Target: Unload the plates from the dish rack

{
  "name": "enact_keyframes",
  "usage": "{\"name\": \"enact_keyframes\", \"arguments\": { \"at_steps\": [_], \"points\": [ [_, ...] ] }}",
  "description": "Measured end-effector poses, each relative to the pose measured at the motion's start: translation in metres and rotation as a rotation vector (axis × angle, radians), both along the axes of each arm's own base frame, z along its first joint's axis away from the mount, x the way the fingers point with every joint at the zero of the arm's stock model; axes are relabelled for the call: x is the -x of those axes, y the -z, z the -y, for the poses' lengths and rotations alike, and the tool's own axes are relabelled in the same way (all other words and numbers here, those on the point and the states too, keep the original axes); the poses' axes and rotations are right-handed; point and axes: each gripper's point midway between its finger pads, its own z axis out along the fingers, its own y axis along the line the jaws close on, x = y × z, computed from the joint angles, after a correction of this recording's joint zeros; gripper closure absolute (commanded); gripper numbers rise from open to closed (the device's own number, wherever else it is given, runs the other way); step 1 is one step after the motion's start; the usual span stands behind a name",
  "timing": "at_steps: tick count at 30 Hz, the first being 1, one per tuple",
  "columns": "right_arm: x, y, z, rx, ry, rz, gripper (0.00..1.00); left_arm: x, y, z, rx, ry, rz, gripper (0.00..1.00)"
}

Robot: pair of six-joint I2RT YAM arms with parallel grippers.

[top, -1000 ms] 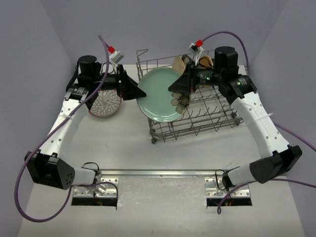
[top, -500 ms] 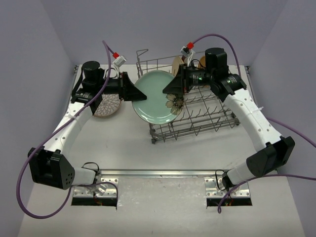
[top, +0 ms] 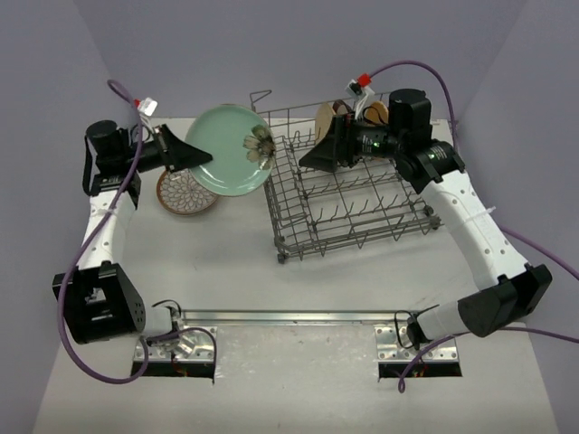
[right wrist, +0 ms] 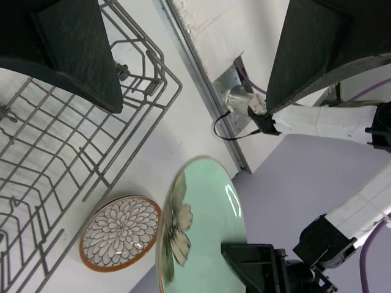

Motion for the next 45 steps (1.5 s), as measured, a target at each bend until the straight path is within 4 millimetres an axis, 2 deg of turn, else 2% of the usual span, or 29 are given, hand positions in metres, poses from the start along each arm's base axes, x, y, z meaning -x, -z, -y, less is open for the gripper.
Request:
{"name": "enact_keyframes", "arguments": {
  "at_steps": [4,6,9,12,15,17,20,22,26,32,41,45],
  "points": [
    [-0.008,-0.005,0.015,0.000,0.060,0.016,0.01,-0.034,0.014,-0.067,-0.002,-0.177,-0.045,1.00],
    [-0.011,-0.006,0.021,0.002,0.086,0.023,0.01,-0.054,0.029,-0.099,-0.022,-0.267,-0.089,1.00],
    [-0.012,-0.007,0.025,0.003,0.100,0.027,0.01,-0.083,0.064,-0.140,-0.086,-0.390,-0.177,1.00],
    [-0.012,-0.006,0.026,0.007,0.106,0.023,0.01,-0.096,0.113,-0.161,-0.156,-0.468,-0.294,1.00],
    [-0.013,-0.005,0.026,0.010,0.111,0.020,0.01,-0.096,0.157,-0.170,-0.209,-0.503,-0.413,1.00],
    [-0.013,-0.004,0.026,0.011,0.113,0.020,0.01,-0.094,0.178,-0.175,-0.239,-0.518,-0.469,1.00],
    [-0.013,-0.004,0.026,0.011,0.115,0.020,0.01,-0.092,0.197,-0.179,-0.266,-0.526,-0.516,0.99],
    [-0.013,-0.004,0.026,0.012,0.115,0.019,0.01,-0.092,0.206,-0.182,-0.277,-0.532,-0.534,0.94],
    [-0.013,-0.004,0.026,0.012,0.114,0.018,0.01,-0.091,0.213,-0.182,-0.283,-0.535,-0.551,0.81],
    [-0.012,-0.004,0.026,0.011,0.112,0.016,0.01,-0.087,0.221,-0.180,-0.271,-0.529,-0.572,0.70],
    [-0.011,-0.003,0.026,0.012,0.106,0.010,0.01,-0.085,0.226,-0.183,-0.282,-0.534,-0.581,0.54],
    [-0.010,-0.002,0.026,0.012,0.101,0.005,0.01,-0.082,0.235,-0.191,-0.342,-0.559,-0.593,0.53]
  ]
}}
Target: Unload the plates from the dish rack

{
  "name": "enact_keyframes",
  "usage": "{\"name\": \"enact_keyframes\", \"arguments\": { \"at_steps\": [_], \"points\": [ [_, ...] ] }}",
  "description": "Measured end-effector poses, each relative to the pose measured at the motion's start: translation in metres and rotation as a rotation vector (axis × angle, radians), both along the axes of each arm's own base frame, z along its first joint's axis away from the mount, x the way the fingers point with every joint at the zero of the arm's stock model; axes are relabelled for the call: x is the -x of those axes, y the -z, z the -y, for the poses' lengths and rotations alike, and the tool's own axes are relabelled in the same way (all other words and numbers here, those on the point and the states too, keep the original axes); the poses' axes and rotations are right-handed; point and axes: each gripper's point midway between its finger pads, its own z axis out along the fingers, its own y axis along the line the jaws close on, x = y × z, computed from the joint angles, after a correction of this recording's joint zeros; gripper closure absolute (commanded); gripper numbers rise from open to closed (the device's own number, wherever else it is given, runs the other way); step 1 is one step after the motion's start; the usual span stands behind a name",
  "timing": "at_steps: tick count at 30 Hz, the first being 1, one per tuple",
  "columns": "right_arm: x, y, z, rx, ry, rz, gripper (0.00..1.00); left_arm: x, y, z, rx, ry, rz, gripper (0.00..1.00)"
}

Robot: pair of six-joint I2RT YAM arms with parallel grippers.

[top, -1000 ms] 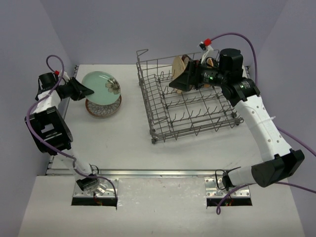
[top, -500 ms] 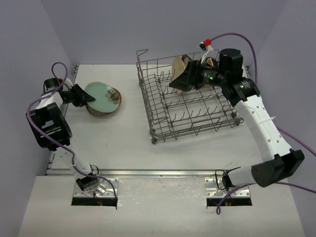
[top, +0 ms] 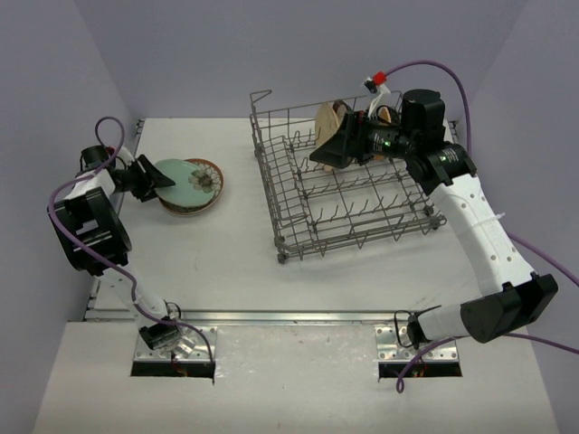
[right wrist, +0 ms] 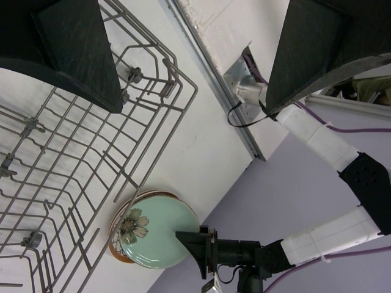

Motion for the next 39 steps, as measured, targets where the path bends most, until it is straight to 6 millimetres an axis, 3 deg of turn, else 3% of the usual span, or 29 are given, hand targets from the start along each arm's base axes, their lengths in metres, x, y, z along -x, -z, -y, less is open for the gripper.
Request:
{"name": "enact_keyframes", "arguments": {
  "at_steps": [6,9,14,20,25,29,33,39],
  "points": [
    [0.001,0.000,-0.001,-0.002,-0.008,-0.003,0.01,0.008,0.014,-0.018,-0.139,-0.027,-0.042,0.41],
    [0.001,0.001,-0.001,-0.002,-0.010,-0.006,0.01,0.013,0.013,-0.029,-0.215,-0.044,-0.054,0.30],
    [0.001,0.003,-0.001,-0.002,-0.012,-0.009,0.01,0.015,0.004,-0.045,-0.331,-0.070,-0.046,0.29],
    [0.002,0.012,-0.001,0.006,-0.011,-0.032,0.01,0.018,-0.007,-0.065,-0.480,-0.108,-0.024,0.42],
    [0.002,0.014,-0.001,0.008,-0.010,-0.037,0.01,0.018,-0.026,-0.090,-0.696,-0.159,-0.015,0.72],
    [0.001,0.014,-0.001,0.008,-0.010,-0.036,0.01,0.020,-0.032,-0.107,-0.833,-0.173,-0.046,0.85],
    [0.001,0.014,-0.001,0.009,-0.008,-0.036,0.01,0.023,-0.026,-0.113,-0.906,-0.159,-0.094,0.86],
    [0.000,0.015,0.000,0.012,-0.002,-0.036,0.01,0.025,0.012,-0.102,-0.907,-0.072,-0.190,0.79]
  ]
}}
